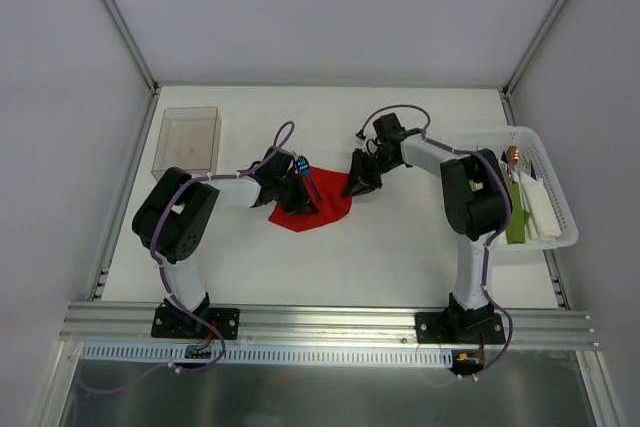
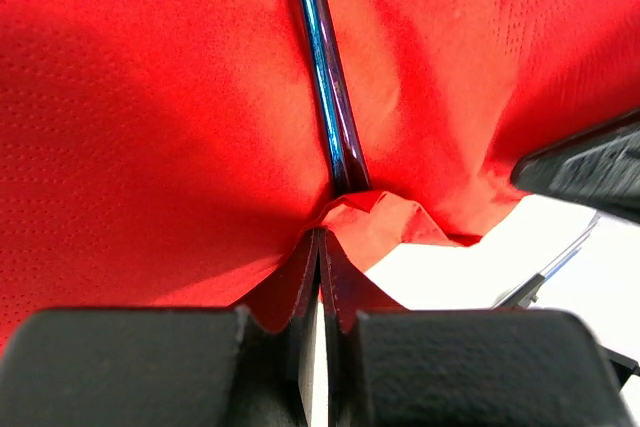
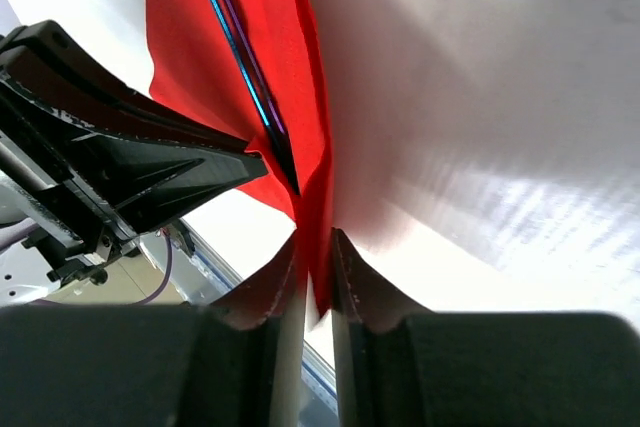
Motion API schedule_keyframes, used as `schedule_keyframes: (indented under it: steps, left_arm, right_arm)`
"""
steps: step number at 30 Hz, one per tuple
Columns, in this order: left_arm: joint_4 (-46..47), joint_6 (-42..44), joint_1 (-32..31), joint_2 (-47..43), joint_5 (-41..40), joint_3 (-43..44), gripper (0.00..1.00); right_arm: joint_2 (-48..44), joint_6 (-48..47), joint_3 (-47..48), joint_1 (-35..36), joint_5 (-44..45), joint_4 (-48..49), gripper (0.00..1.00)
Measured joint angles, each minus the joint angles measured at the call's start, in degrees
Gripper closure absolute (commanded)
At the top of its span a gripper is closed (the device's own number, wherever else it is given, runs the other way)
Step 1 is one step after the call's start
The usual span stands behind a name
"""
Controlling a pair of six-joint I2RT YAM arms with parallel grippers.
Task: Place the utensils on the paper napkin and roll it up
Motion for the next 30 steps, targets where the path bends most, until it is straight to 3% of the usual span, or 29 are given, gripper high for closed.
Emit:
schedule_keyframes:
  steps: [2, 5, 7, 9, 14, 17, 30]
  left_arm:
    - [0.00, 0.02, 0.00, 0.00, 0.00, 0.00, 1.00]
    - [0.00, 0.00, 0.00, 0.00, 0.00, 0.00, 1.00]
    - [0.02, 0.02, 0.00, 0.02, 0.00, 0.00, 1.00]
    - [0.00, 0.00, 0.00, 0.00, 0.02, 0.00, 1.00]
    - [0.00, 0.00, 0.00, 0.02, 0.02, 0.00, 1.00]
    - [0.00, 0.00, 0.00, 0.02, 0.00, 0.00, 1.00]
    - [0.02, 0.00, 0.00, 0.02, 0.00, 0.00, 1.00]
  right_arm:
    - [0.00, -0.20, 0.02, -0.70, -0.13, -0.24, 0.79]
    - [0.02, -0.09, 0.68, -0.94, -0.81, -0.79, 0.66]
    - [0.02, 0.07, 1.73, -0.66, -1.77, -0.90, 0.65]
    - [0.02, 0.13, 2.34, -0.42, -2.38, -0.79, 0.68]
    - [0.02, 0.68, 2.58, -0.15, -3.23, -0.70, 0.91]
    - [0.00, 1.38, 2.58, -0.13, -3.26, -0.70, 1.00]
    - [0.02, 6.32, 2.75, 4.31, -3.67, -0.39, 1.00]
